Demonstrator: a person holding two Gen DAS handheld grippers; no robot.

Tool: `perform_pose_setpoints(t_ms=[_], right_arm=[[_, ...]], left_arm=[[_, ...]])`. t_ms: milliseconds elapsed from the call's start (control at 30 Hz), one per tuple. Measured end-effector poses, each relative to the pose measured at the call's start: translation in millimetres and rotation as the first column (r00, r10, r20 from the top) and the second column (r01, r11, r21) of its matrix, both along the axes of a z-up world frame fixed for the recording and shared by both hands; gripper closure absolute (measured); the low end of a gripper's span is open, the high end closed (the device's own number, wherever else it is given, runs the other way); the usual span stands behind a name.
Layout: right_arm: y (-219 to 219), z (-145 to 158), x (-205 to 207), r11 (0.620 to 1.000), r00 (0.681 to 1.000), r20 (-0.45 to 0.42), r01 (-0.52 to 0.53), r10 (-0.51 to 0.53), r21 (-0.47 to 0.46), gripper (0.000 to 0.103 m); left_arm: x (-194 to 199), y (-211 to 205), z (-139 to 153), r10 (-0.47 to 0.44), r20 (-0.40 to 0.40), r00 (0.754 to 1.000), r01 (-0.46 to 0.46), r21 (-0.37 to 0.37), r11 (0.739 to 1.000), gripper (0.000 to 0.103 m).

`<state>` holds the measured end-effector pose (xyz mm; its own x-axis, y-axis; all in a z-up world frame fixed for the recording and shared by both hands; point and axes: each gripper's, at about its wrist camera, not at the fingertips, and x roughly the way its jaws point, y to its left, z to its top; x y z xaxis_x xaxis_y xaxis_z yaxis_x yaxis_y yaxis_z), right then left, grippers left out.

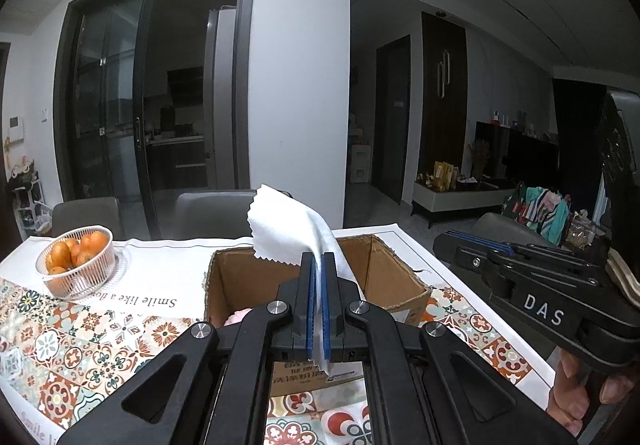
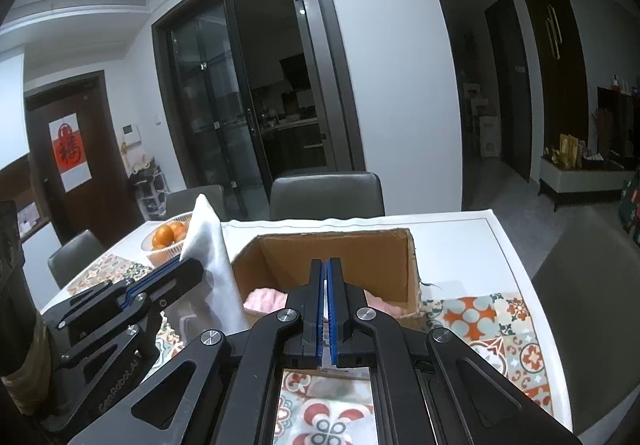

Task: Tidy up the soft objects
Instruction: 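Open both tools to drop the white cloths into the box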

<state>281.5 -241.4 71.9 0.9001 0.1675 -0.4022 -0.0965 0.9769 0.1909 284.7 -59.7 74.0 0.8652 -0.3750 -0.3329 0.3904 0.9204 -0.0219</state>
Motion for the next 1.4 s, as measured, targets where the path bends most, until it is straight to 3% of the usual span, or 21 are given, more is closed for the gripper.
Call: perform_pose_setpoints(t_ms=[267,733,867,967,1267,1400], right_arm=[[-4.4,-0.5,17.6,1.000,1.000,-0.009,0.009,-0.009,-0.002,0.100],[-4.9,-22.6,58.0,1.000,0.997,-0.080,0.011,-0.010,0.005,0.100],[-8.7,-28.7,60.4,1.000,0.995,-0.095,0.020,-0.019,0.009,0.100],[-9.8,-32.3,61.9,1.000,0.994,-0.106,0.024,-0.023,0.009,0.100],[-14.1,-37.9,53.9,0.999,0.992,-0.124,0.035,-0.031,0.026,0.099],[-16.4,-41.7,45.5,0.998,0.990,-0.139,0.035,-0.029,0.044,0.092]], left_arm=[[32.3,-8.0,-6.9,0.002,-0.026,1.000,-0.002,0.022,1.000,0.098],[89.5,-27.1,-40.1,0.001,-0.143,0.990,0.011,0.084,0.996,0.097],[91.3,-32.1,-44.4,0.006,-0.148,0.989,0.009,0.101,0.995,0.069],[90.3,-31.9,-45.3,0.011,-0.146,0.989,0.005,0.111,0.994,0.058],[60.3,-18.9,-41.9,0.105,-0.105,0.989,-0.092,0.128,0.987,0.038],[46.7,-13.0,-40.4,0.120,-0.108,0.987,-0.107,0.121,0.987,0.035]])
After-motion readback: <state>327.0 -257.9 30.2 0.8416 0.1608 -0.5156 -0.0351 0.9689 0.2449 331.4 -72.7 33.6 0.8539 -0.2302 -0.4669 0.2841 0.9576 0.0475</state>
